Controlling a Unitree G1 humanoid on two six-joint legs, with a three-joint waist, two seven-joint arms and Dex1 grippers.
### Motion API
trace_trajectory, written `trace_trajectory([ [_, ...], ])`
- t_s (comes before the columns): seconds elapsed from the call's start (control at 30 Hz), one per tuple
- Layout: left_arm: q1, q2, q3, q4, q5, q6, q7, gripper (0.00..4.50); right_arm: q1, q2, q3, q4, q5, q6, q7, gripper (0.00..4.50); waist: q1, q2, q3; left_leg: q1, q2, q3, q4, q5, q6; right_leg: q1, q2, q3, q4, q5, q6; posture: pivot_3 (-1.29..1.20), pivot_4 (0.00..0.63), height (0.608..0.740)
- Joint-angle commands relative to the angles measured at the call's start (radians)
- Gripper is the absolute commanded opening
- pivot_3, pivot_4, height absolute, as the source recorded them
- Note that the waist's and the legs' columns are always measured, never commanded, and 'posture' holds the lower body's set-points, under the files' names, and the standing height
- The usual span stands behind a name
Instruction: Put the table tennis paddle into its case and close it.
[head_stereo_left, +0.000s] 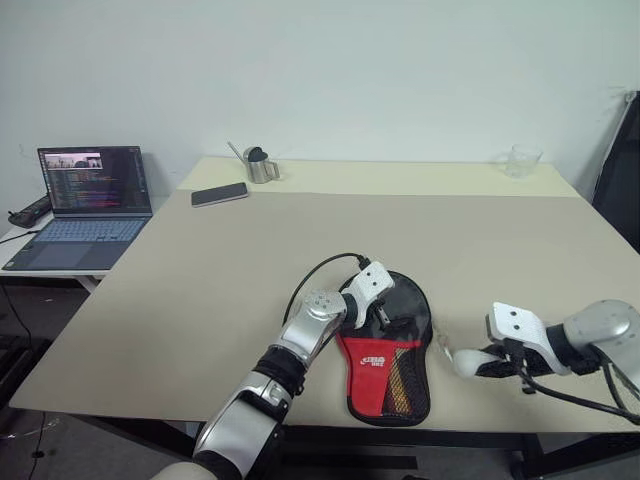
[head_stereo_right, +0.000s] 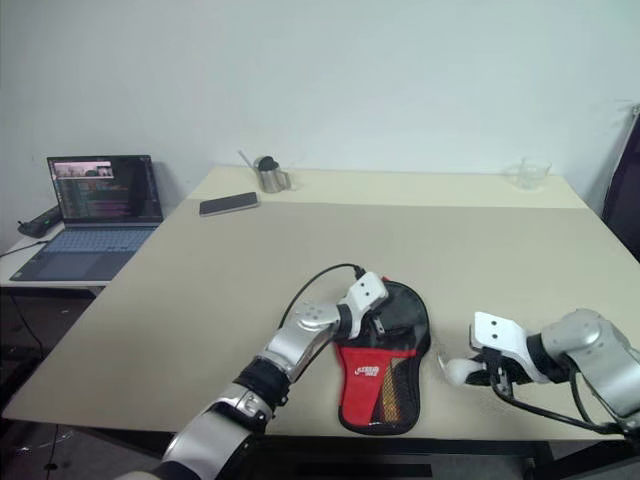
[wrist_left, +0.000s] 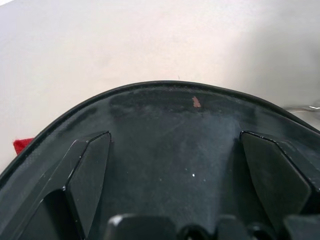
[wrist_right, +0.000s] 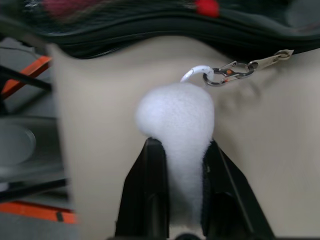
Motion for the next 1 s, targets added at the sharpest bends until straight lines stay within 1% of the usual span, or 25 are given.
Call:
trace_trajectory([
  [0.03,0.002,-0.005,-0.035,0.067,0.052,0.011,0.011,4.50,0.122,-0.050,-0.068,-0.167,0.064,0.027,0.031,0.24,0.004,0.000,0.000,0.000,0.000,0.000,0.000,0.000,0.000,0.000,0.000,0.000,0.000,0.000,0.000,0.00,0.150,0.740],
  [0.13,-0.009,-0.010,-0.045,0.089,0.068,0.008,0.015,4.50,0.223,-0.065,-0.073,-0.271,0.071,0.040,0.006,0.24,0.005,0.000,0.000,0.000,0.000,-0.001,0.000,0.000,0.000,0.000,0.000,-0.001,0.000,0.000,0.000,0.00,0.150,0.740],
  [0.3,-0.039,-0.019,-0.045,0.146,0.091,0.012,0.044,4.50,0.296,-0.058,-0.079,-0.337,0.089,0.075,-0.020,0.23,0.006,-0.002,-0.001,0.000,0.000,-0.001,0.000,0.000,0.000,0.001,-0.001,-0.001,0.000,0.000,0.001,0.00,0.150,0.740],
  [0.4,-0.052,-0.020,-0.043,0.177,0.099,0.022,0.065,4.50,0.373,-0.079,-0.130,-0.381,0.140,0.084,0.012,0.23,0.006,-0.003,-0.001,0.000,0.000,-0.001,0.000,-0.001,0.000,0.001,-0.001,-0.001,-0.001,0.000,0.001,0.00,0.150,0.740],
  [0.57,-0.044,-0.019,-0.046,0.197,0.104,0.031,0.080,4.50,0.490,-0.094,-0.230,-0.474,0.274,0.140,0.059,0.23,0.004,-0.006,-0.003,0.001,0.000,-0.001,0.000,-0.001,0.000,0.002,-0.001,-0.001,0.000,0.000,0.001,0.00,0.150,0.740],
  [0.77,-0.030,-0.016,-0.051,0.185,0.105,0.037,0.074,4.50,0.518,-0.099,-0.263,-0.527,0.323,0.181,0.034,0.22,0.002,-0.009,-0.005,0.001,0.000,-0.001,0.000,-0.001,0.001,0.002,-0.001,-0.001,0.000,0.000,0.001,0.00,0.150,0.740],
  [0.9,-0.030,-0.013,-0.050,0.179,0.104,0.041,0.071,4.50,0.468,-0.096,-0.230,-0.496,0.255,0.154,-0.022,0.22,0.002,-0.010,-0.005,0.001,0.000,-0.001,0.000,-0.001,0.001,0.002,-0.001,-0.001,-0.001,0.000,0.001,0.00,0.150,0.740],
  [1.0,-0.034,-0.008,-0.047,0.180,0.103,0.041,0.071,4.50,0.426,-0.100,-0.211,-0.466,0.239,0.140,-0.029,0.22,0.002,-0.010,-0.006,0.001,0.000,-0.001,0.000,-0.001,0.001,0.002,-0.001,-0.001,-0.001,0.000,0.001,0.00,0.150,0.740],
])
